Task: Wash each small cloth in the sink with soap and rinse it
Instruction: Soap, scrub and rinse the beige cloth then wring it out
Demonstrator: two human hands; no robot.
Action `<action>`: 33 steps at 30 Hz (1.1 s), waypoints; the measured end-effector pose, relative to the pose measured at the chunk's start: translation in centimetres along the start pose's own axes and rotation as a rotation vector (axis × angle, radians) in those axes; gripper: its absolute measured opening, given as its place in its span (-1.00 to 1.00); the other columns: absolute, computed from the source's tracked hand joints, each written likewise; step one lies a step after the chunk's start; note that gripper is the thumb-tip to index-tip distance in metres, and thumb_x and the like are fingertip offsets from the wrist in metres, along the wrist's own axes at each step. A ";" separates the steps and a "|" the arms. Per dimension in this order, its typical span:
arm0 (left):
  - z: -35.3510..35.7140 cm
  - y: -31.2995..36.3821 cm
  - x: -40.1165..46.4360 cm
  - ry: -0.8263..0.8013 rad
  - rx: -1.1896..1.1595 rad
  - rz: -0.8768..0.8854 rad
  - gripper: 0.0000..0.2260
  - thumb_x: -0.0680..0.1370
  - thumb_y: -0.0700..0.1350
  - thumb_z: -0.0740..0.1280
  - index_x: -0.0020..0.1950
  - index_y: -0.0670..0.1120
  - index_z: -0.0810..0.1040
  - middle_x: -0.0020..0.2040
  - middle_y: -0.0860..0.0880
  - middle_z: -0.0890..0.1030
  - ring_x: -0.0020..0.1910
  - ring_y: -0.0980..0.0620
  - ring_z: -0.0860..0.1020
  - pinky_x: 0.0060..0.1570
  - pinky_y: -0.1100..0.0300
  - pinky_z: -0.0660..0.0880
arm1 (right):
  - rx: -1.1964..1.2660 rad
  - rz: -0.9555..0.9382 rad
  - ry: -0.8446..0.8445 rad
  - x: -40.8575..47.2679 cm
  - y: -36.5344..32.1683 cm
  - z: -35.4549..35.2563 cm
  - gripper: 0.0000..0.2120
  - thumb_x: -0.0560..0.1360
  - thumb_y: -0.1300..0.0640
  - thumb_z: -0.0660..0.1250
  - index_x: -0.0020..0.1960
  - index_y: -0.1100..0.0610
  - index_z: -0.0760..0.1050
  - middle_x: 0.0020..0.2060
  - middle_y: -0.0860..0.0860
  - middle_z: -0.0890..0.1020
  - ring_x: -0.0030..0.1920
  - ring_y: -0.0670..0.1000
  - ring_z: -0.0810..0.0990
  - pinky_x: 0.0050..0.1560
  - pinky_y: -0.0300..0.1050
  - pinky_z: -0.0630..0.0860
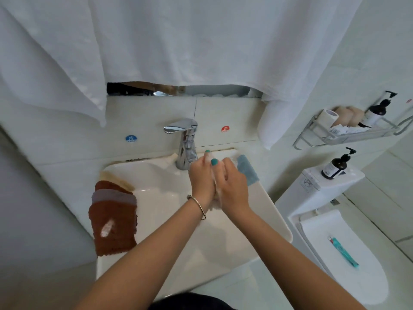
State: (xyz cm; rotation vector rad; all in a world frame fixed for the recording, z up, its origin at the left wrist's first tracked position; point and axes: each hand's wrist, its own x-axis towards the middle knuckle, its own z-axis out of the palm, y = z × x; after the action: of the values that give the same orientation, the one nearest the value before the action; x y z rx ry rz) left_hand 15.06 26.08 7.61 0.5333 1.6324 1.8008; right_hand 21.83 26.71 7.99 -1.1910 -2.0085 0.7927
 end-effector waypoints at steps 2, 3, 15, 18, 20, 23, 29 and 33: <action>0.3 -0.2 -1.7 -0.045 0.009 0.012 -0.61 0.62 -0.15 0.20 -0.43 -0.08 0.32 -0.55 0.08 0.39 -0.44 0.06 0.32 -0.33 0.14 0.28 | 0.036 0.018 0.058 1.3 0.3 -0.5 -0.66 0.64 0.15 0.14 -0.31 0.04 0.20 -0.44 -0.03 0.35 -0.39 0.01 0.33 -0.28 0.09 0.30; 0.5 -0.2 -2.5 -0.064 0.014 0.020 -0.61 0.63 -0.12 0.20 -0.42 -0.08 0.32 -0.51 0.07 0.39 -0.42 0.06 0.32 -0.33 0.13 0.28 | 0.052 0.004 0.116 1.7 0.4 -0.6 -0.70 0.62 0.19 0.14 -0.29 0.06 0.25 -0.42 -0.01 0.37 -0.39 0.00 0.33 -0.31 0.04 0.28; -1.0 1.2 0.3 0.000 0.009 0.058 -0.57 0.65 -0.16 0.18 -0.44 -0.06 0.27 -0.58 0.09 0.34 -0.50 0.13 0.28 -0.34 0.14 0.26 | 0.102 0.019 0.044 0.3 -1.9 0.5 -0.67 0.64 0.09 0.15 -0.29 0.01 0.21 -0.44 -0.06 0.39 -0.40 -0.08 0.34 -0.25 0.05 0.28; -0.9 0.9 -0.4 -0.024 -0.001 0.086 -0.60 0.64 -0.18 0.18 -0.42 -0.07 0.32 -0.55 0.10 0.37 -0.47 0.12 0.29 -0.36 0.14 0.28 | 0.198 0.056 0.099 1.1 -1.7 0.7 -0.65 0.63 0.11 0.18 -0.32 0.02 0.23 -0.50 -0.08 0.39 -0.43 -0.10 0.32 -0.24 0.02 0.29; -0.6 0.7 -1.3 -0.083 0.040 0.116 -0.62 0.65 -0.16 0.18 -0.40 -0.10 0.35 -0.51 0.07 0.38 -0.46 0.12 0.29 -0.39 0.16 0.27 | 0.192 0.039 0.148 1.8 -1.4 0.4 -0.71 0.64 0.14 0.13 -0.26 0.09 0.34 -0.40 -0.06 0.47 -0.36 -0.07 0.35 -0.20 0.02 0.33; -1.5 1.2 0.8 0.042 -0.038 0.044 -0.59 0.63 -0.20 0.19 -0.43 -0.06 0.29 -0.59 0.10 0.36 -0.51 0.17 0.28 -0.36 0.14 0.26 | 0.070 -0.016 0.020 0.3 -1.9 1.1 -0.68 0.66 0.08 0.12 -0.27 0.00 0.25 -0.41 -0.04 0.43 -0.33 0.04 0.38 -0.23 0.05 0.31; -0.7 0.4 -1.3 -0.071 0.013 0.096 -0.62 0.63 -0.17 0.19 -0.41 -0.09 0.34 -0.52 0.08 0.36 -0.49 0.16 0.28 -0.41 0.21 0.28 | -0.034 -0.031 0.084 1.7 0.1 0.9 -0.76 0.63 0.23 0.16 -0.21 0.05 0.31 -0.35 -0.07 0.43 -0.37 -0.16 0.35 -0.23 -0.07 0.23; -1.3 0.8 0.2 -0.033 -0.049 0.040 -0.57 0.64 -0.18 0.18 -0.45 -0.03 0.32 -0.57 0.11 0.36 -0.51 0.17 0.29 -0.37 0.17 0.28 | 0.038 -0.029 0.030 0.3 -0.8 0.9 -0.66 0.65 0.02 0.13 -0.30 -0.02 0.19 -0.46 -0.06 0.38 -0.42 -0.09 0.35 -0.30 0.00 0.25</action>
State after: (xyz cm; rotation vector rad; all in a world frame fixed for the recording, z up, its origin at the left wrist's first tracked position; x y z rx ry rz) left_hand 13.91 25.22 8.16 0.5744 1.5615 1.8465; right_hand 20.61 26.49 8.08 -1.1430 -1.9735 0.7906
